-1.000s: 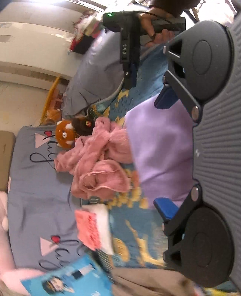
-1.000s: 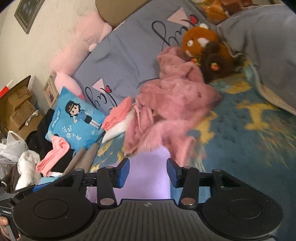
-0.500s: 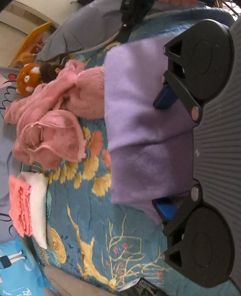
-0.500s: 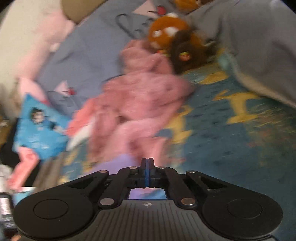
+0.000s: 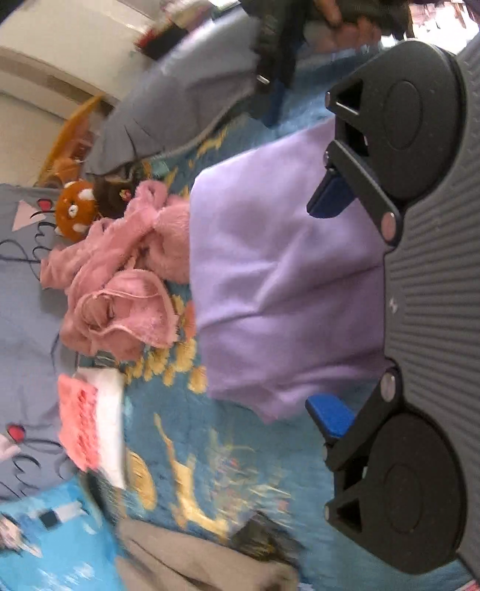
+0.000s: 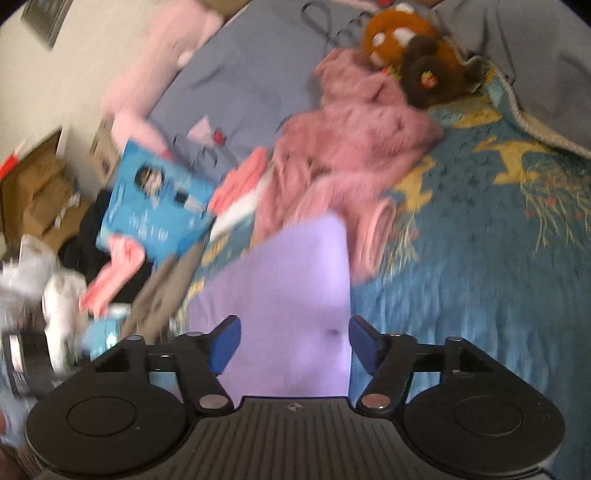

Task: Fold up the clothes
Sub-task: 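Grasp the ribbed edge with the left gripper while the right gripper grasps the other end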

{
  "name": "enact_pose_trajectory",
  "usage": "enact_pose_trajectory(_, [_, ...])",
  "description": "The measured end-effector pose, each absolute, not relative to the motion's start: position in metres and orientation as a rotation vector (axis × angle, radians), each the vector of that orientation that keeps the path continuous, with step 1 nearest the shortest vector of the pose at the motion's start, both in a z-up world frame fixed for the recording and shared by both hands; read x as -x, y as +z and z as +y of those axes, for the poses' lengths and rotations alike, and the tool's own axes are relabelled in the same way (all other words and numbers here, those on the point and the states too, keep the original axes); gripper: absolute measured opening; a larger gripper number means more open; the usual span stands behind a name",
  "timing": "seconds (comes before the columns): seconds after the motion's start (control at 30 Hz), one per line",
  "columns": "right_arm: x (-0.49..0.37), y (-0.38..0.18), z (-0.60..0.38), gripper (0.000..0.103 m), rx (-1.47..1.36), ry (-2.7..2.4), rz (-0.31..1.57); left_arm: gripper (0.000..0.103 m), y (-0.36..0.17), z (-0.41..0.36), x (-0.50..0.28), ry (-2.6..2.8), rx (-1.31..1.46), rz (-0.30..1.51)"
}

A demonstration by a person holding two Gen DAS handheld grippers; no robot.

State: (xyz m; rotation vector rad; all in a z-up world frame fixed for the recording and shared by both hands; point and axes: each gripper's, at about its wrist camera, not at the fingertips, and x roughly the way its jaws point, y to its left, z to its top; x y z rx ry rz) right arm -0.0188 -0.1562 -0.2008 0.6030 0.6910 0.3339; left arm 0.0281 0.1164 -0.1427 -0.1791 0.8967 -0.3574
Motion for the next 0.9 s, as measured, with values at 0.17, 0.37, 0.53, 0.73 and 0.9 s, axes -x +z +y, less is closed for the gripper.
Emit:
enact_pose_trajectory(0.17, [0.038, -0.228, -0.158, 0.067, -0.729, 0.265, 0.772, 0.103, -0.154, 0.17, -0.005, -0.299, 0.413, 1.006])
enact_pose_trajectory(0.37, [0.058, -0.248, -0.161, 0.067, -0.937, 0.227, 0.787, 0.103, -0.158, 0.18, 0.012, -0.291, 0.548, 1.045])
enact_pose_trajectory(0.53, [0.063, -0.253, -0.162, 0.068, -1.038, 0.22, 0.784, 0.103, -0.183, 0.167, 0.003, -0.277, 0.7, 1.135])
enact_pose_trajectory(0.73, [0.061, -0.252, -0.157, 0.069, -1.054, 0.228, 0.79, 0.103, -0.223, 0.155, -0.012, -0.289, 0.903, 1.226])
enact_pose_trajectory(0.9, [0.058, -0.254, -0.153, 0.071, -1.054, 0.226, 0.781, 0.103, -0.233, 0.15, -0.016, -0.291, 1.001, 1.205])
